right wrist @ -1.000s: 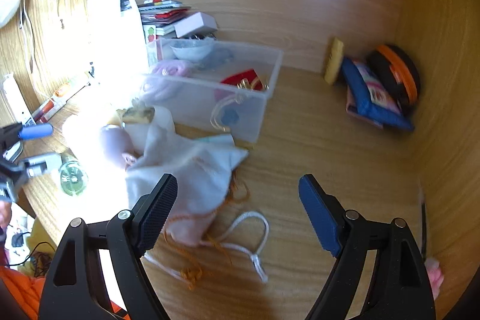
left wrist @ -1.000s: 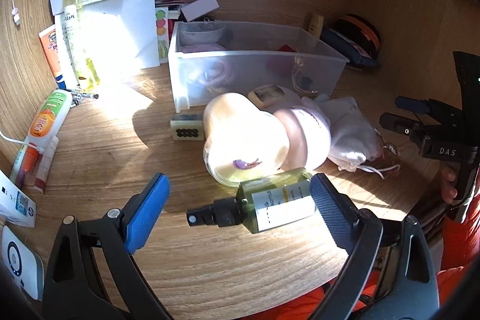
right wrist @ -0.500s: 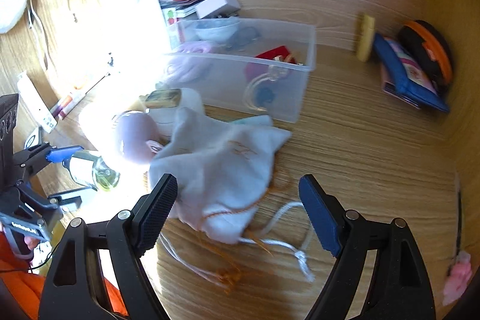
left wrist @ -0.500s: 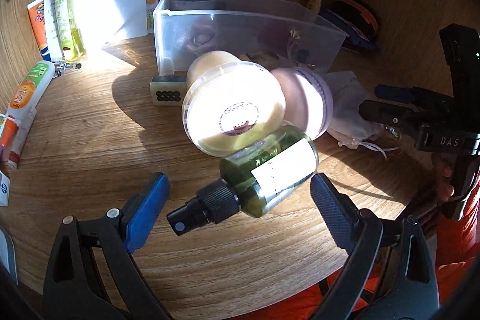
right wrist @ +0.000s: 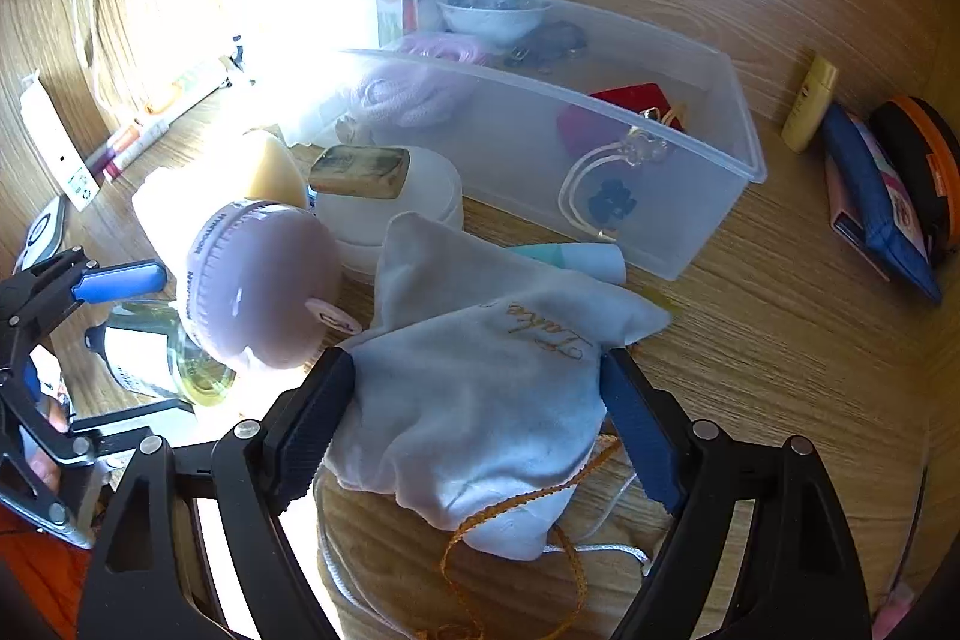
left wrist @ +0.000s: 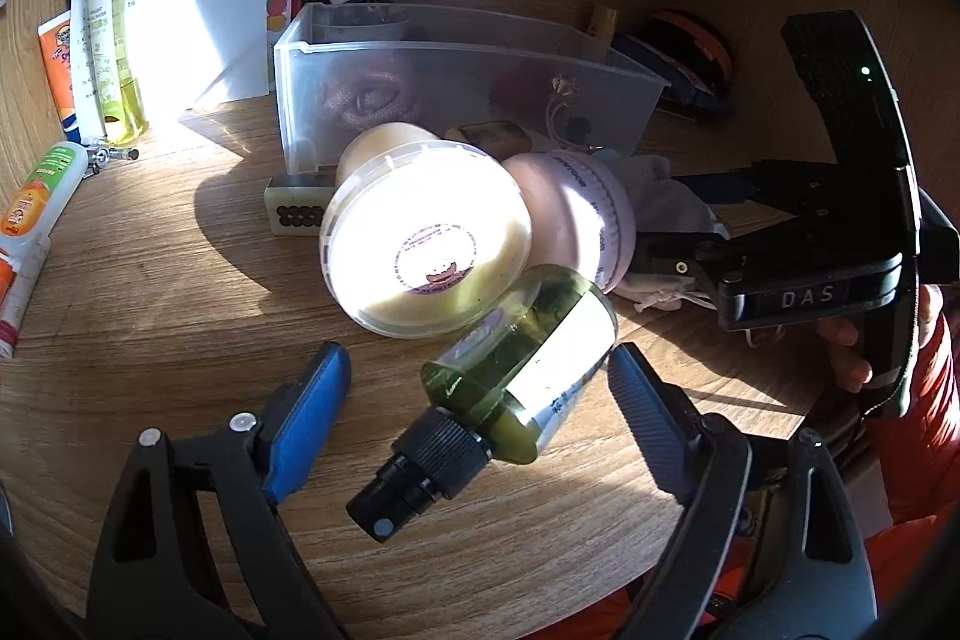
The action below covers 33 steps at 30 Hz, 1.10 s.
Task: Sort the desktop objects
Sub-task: 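Grasp the green spray bottle with left tool while right tool grasps white drawstring bag, then lift and carry the green bottle and white bag over the clear box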
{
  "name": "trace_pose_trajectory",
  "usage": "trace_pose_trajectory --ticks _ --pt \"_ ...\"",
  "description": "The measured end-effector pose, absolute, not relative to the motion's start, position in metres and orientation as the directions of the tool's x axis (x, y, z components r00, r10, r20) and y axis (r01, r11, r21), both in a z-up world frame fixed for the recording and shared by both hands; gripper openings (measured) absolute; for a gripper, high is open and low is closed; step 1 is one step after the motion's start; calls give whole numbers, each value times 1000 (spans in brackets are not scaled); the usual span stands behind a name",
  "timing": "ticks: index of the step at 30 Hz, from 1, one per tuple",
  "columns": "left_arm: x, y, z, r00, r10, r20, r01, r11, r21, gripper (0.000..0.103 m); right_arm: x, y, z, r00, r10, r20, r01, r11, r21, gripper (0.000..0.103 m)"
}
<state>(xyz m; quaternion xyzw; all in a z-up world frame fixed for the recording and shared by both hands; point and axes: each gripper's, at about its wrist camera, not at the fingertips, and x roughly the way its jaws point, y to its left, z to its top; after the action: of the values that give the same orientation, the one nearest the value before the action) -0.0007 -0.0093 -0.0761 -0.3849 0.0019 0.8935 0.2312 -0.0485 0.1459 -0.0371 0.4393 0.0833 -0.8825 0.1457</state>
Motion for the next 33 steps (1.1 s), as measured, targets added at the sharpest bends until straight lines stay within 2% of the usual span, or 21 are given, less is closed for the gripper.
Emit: trace_pose_trajectory --ticks 4,6,11,12,16,17,20,33 --pt "3 -4 -75 -593 416 -690 -443 -884 -152 59 -46 146 -39 -574 -181 -799 340 -940 -32 75" --pt "3 -3 -75 -594 412 -691 -449 -883 -141 52 -42 147 -39 -583 -180 -792 343 -938 -39 66" --pt "2 -7 -75 -587 421 -691 -444 -882 -159 51 -27 151 -31 -627 -200 -753 350 -936 -43 46" --pt "2 -7 -74 -587 420 -692 -442 -883 -160 51 -25 152 -28 -634 -204 -746 348 -937 -40 40" --pt "4 -9 -71 -594 418 -687 -436 -885 -161 50 -23 162 -21 -636 -233 -736 337 -941 7 34" --pt "5 -9 -69 -598 418 -684 -435 -886 -161 50 -22 165 -20 -645 -225 -731 324 -946 6 18" --pt "7 -10 -64 -606 426 -672 -438 -884 -166 48 -29 173 -15 -634 -261 -728 320 -946 60 18" --pt "5 -3 -56 -614 446 -651 -443 -878 -183 47 -20 196 25 -724 -274 -633 268 -957 107 17"
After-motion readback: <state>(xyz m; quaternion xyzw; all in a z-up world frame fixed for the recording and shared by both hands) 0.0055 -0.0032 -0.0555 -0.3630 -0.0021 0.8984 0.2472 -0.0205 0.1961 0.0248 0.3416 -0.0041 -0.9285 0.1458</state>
